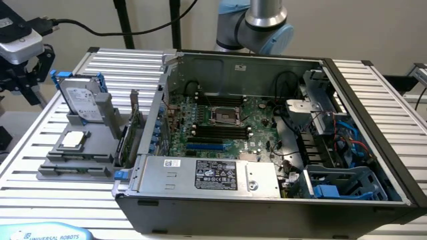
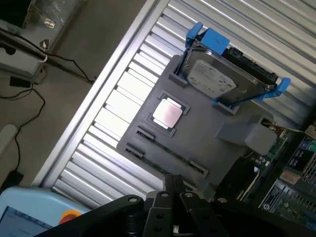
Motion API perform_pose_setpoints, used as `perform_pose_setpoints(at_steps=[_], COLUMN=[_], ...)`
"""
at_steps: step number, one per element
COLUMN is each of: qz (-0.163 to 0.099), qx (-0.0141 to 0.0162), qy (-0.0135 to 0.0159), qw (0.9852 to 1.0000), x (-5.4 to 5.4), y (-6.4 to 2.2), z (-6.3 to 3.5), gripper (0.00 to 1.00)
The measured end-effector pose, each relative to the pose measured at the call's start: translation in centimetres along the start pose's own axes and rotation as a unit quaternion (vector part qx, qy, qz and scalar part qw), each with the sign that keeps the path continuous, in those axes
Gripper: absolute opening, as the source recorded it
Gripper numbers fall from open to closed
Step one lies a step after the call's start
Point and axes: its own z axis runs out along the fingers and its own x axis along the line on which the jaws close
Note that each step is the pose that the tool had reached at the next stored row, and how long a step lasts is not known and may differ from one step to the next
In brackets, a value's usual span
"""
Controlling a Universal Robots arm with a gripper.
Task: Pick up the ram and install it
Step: 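Pick up the ram and move it above insertion slot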
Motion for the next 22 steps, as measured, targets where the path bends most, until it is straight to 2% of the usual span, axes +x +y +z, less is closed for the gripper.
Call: perform_pose_setpoints(at_steps=[3, 6, 9, 12, 15, 18, 22], qz=[-0.027, -0.054, -0.080, -0.106, -0.131, -0.158, -0.194], qx=[0.0001, 0.0006, 0.0015, 0.0027, 0.0037, 0.0044, 0.0053], qy=[0.0017, 0.0038, 0.0060, 0.0083, 0.0106, 0.0128, 0.0151], qw=[0.9996, 0.9985, 0.9968, 0.9944, 0.9913, 0.9873, 0.9809], x=[0.00, -0.01, 0.00, 0.00, 0.00, 0.00, 0.00], y=[-0.01, -0.02, -0.03, -0.04, -0.04, -0.05, -0.06], z=[0.10, 0.24, 0.39, 0.53, 0.67, 0.80, 1.00], gripper=[0.11, 0.11, 0.11, 0.11, 0.11, 0.11, 0.11])
